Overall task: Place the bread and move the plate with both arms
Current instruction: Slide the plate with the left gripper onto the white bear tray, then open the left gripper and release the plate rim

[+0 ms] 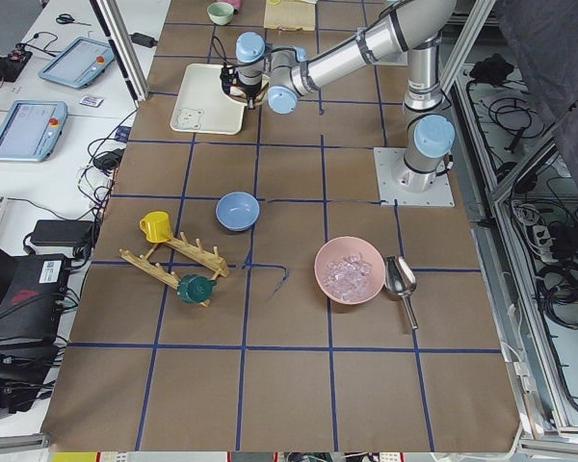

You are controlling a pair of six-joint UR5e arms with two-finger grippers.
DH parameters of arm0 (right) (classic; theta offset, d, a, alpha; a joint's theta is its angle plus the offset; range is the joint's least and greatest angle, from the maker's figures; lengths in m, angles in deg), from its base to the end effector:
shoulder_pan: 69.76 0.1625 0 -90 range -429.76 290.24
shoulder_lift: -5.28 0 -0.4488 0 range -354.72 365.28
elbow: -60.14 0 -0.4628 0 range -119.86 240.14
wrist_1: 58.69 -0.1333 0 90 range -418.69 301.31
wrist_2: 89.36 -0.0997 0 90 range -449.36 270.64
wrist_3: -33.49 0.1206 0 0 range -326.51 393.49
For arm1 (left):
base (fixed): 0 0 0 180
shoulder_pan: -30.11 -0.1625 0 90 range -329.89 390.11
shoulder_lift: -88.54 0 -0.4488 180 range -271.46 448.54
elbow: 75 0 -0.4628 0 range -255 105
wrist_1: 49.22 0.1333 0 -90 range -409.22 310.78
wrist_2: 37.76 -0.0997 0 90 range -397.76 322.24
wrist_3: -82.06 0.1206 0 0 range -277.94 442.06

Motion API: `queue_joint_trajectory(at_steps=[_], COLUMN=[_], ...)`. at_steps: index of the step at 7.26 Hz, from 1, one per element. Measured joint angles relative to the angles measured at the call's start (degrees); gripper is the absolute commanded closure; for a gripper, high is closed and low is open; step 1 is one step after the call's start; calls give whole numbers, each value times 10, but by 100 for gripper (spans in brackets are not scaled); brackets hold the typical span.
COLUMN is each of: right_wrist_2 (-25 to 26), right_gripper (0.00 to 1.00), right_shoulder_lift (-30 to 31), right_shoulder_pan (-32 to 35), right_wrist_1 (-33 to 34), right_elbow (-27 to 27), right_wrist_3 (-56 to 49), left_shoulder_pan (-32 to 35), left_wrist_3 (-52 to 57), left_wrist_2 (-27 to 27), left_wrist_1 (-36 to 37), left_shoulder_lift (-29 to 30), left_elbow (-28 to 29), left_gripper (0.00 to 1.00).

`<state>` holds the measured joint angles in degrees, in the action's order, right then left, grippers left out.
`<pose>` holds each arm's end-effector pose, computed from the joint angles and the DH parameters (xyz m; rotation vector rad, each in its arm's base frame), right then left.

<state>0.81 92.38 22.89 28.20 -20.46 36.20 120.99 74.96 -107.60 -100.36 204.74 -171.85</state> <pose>0.1600 -0.5824 0.5486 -0.0018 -3.1400 0.0930 -0.1855 -0.6939 0.2103 0.1259 -2.7791 0.1064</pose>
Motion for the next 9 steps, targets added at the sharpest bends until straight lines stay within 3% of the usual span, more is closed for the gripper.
queue_joint_trajectory(at_steps=[2,5,6,7,9], right_wrist_2=[0,-1,-1,-1,-1], right_gripper=[0,0,0,0,0], right_shoulder_lift=[0,-1,-1,-1,-1], right_shoulder_pan=[0,0,0,0,-1], right_wrist_1=[-1,-2,-2,-2,-2], right_elbow=[0,-1,-1,-1,-4], right_wrist_3=[0,-1,-1,-1,-1], left_shoulder_pan=[-1,1,4,8,16], left_wrist_3=[6,-4,-12,-22,-30], left_wrist_2=[14,17,18,18,16], left_wrist_1=[0,4,5,13,39], left_shoulder_lift=[57,110,119,123,114], left_elbow=[59,100,107,110,110], left_gripper=[100,100,19,0,0])
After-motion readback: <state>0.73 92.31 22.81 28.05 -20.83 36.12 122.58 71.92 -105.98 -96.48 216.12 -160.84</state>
